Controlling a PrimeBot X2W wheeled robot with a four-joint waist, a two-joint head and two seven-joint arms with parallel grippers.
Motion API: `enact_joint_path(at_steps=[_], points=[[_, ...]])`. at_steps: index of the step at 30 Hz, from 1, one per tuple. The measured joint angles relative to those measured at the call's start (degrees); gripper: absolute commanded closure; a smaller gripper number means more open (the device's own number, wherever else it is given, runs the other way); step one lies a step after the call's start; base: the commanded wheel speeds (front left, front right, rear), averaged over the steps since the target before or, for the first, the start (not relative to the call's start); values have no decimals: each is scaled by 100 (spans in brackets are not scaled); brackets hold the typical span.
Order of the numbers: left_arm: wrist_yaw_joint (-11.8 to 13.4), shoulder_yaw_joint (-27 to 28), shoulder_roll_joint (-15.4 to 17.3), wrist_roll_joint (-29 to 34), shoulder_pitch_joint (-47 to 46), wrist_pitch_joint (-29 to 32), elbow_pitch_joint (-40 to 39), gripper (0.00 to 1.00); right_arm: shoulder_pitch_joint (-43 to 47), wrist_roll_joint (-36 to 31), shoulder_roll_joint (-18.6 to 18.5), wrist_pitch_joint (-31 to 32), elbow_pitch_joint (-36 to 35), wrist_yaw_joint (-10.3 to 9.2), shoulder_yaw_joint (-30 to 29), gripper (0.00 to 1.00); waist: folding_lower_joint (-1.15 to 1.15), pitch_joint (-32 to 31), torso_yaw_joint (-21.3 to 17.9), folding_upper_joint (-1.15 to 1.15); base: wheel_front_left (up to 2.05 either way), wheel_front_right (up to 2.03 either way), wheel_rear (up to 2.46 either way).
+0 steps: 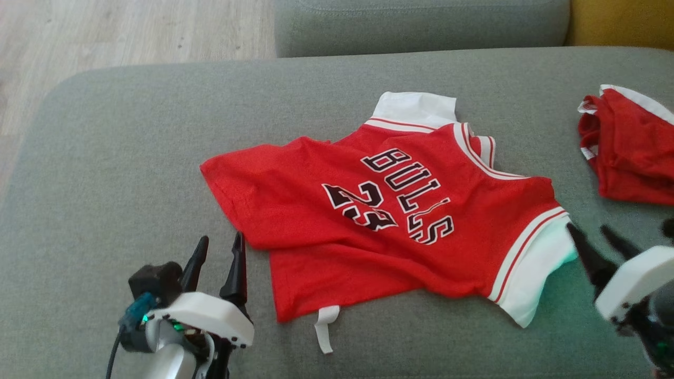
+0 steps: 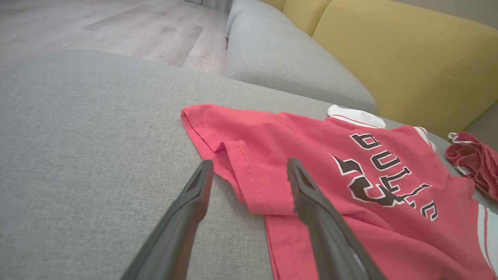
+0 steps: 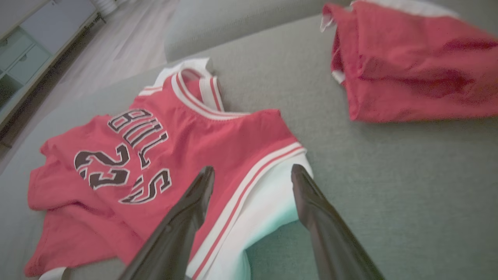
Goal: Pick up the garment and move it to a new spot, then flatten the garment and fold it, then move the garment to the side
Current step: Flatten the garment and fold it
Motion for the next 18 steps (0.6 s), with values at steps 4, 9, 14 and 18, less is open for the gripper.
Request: enact_joint_path(at_steps=[4,9,14,18], points=[[13,-19,22,-25,1,24,-1,0,9,-394,91,-5,-183,0,-344,0,0,-71,-34,0,0,0,0],[12,-81,27,-40,1,37,-7,0,138,-883,114,421,-2,0,-407,0,0,-43,-28,0,0,0,0],[12,-144,29,-40,-3,41,-34,0,8,-1176,108,750,417,0,-474,0,0,86,1,0,0,0,0],[12,-160,29,-40,-36,42,-35,0,-402,-1383,120,775,905,0,-413,0,0,187,58,0,0,0,0]])
